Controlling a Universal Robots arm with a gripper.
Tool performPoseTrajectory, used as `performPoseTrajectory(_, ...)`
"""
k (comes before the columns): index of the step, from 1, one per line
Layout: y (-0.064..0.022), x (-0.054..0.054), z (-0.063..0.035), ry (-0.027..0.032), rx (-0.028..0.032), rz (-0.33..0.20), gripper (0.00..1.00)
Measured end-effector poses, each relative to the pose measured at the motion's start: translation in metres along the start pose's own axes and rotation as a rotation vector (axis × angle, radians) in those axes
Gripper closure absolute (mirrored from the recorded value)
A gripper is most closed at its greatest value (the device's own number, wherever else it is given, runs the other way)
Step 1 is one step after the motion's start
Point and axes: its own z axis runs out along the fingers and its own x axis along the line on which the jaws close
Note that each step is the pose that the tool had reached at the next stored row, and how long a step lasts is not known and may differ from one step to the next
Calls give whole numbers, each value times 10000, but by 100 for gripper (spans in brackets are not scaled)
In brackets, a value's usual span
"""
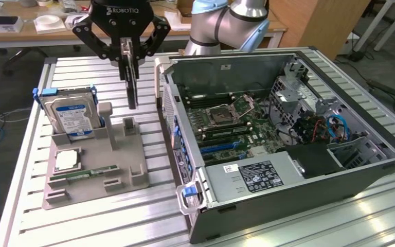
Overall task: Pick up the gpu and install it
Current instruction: 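Pick up the gpu and move the gpu toward the slot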
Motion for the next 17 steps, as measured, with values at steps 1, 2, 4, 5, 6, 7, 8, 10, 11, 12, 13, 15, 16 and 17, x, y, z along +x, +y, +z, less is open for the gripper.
performPoseTrajectory(1, 0, -11, 0, 1, 0, 0, 73)
performPoseTrajectory(2, 0, -22, -1, 1, 0, 0, 73)
performPoseTrajectory(4, -1, -42, -1, 1, 1, 0, 73)
performPoseTrajectory(5, -1, -49, -1, 0, 0, 0, 73)
performPoseTrajectory(6, -1, -55, -1, 1, 0, 0, 73)
performPoseTrajectory(7, -1, -62, -1, 0, 0, 0, 73)
performPoseTrajectory(8, -2, -71, -1, 0, 0, 0, 73)
performPoseTrajectory(10, -2, -91, -2, 1, 1, 0, 73)
performPoseTrajectory(11, -3, -106, -1, 1, 1, 0, 73)
performPoseTrajectory(12, -3, -120, -2, 1, 1, 0, 73)
performPoseTrajectory(13, -3, -134, -2, 1, 0, 0, 73)
performPoseTrajectory(15, -4, -159, -2, 0, 0, 0, 73)
performPoseTrajectory(16, -4, -172, -2, 1, 0, 1, 73)
performPoseTrajectory(17, -4, -184, -3, 1, 1, 1, 73)
